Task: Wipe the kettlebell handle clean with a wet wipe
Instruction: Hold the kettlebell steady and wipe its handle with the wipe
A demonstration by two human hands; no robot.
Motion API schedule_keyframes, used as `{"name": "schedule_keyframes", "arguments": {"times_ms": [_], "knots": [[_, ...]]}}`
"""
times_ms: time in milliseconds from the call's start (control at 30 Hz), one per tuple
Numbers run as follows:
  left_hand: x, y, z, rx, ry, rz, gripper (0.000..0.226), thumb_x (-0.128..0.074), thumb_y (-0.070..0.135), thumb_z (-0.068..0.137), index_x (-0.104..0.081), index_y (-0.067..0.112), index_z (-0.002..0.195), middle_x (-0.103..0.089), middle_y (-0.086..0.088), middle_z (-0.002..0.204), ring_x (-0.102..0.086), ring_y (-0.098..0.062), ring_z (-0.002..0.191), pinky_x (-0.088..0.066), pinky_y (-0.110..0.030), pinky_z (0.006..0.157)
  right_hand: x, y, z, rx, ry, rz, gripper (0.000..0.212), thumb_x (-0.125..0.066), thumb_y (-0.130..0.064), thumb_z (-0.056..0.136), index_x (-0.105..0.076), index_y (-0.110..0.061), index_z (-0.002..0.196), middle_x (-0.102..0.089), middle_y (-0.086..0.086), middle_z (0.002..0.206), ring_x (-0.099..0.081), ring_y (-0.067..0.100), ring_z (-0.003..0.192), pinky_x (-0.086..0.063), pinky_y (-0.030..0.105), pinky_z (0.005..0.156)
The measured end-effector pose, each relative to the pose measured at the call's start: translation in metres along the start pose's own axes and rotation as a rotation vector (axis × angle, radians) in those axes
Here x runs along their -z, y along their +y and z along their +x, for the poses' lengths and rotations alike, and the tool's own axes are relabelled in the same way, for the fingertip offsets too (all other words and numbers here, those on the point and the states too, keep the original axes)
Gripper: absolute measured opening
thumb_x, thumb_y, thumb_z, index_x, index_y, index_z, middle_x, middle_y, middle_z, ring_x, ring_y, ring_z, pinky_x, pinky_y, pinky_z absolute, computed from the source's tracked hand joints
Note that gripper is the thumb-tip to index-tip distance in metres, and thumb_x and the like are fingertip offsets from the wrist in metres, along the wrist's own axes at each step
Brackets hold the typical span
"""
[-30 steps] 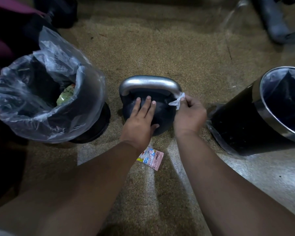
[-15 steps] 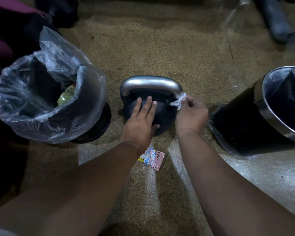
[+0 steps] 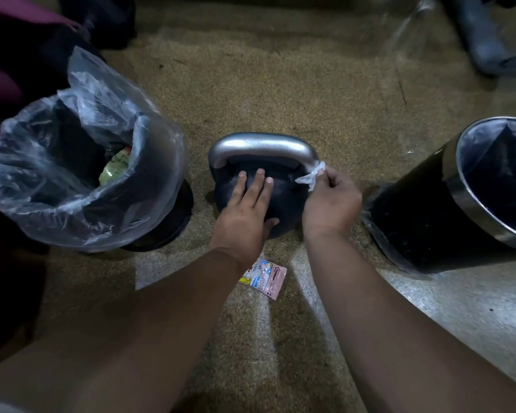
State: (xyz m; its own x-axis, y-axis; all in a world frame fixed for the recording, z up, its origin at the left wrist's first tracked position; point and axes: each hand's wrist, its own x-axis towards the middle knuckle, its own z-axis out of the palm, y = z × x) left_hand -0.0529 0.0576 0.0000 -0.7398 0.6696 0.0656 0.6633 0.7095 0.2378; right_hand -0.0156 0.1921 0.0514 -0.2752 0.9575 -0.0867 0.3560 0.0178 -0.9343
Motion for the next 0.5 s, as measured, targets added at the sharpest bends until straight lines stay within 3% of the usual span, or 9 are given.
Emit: {"name": "schedule_keyframes", "arguments": {"times_ms": [233, 500], "knots": [[0.0009, 0.0012, 0.0009, 0.021, -0.053, 0.026, 0.076, -0.049, 0.048, 0.097, -0.014, 0.018, 0.157, -0.004, 0.002, 0.165, -0.001, -0.027, 0.152, -0.028, -0.037, 0.118, -0.0016, -0.0063, -0.0003, -0.025, 0.022, 0.078, 0.01, -0.065, -0.02, 0.088, -0.075, -0.021, 0.093, -0.071, -0.007, 0.092, -0.067, 0.008, 0.087, -0.053, 0.024, 0.083], [-0.0009, 0.0003, 0.0007, 0.025, -0.042, 0.019, 0.076, -0.05, 0.047, 0.097, -0.014, 0.019, 0.157, -0.004, 0.003, 0.165, -0.001, -0.026, 0.152, -0.03, -0.037, 0.117, -0.0018, -0.0085, 0.0005, -0.062, 0.02, 0.077, 0.011, -0.064, -0.018, 0.088, -0.074, -0.02, 0.09, -0.072, -0.007, 0.09, -0.067, 0.006, 0.081, -0.053, 0.022, 0.077]]}}
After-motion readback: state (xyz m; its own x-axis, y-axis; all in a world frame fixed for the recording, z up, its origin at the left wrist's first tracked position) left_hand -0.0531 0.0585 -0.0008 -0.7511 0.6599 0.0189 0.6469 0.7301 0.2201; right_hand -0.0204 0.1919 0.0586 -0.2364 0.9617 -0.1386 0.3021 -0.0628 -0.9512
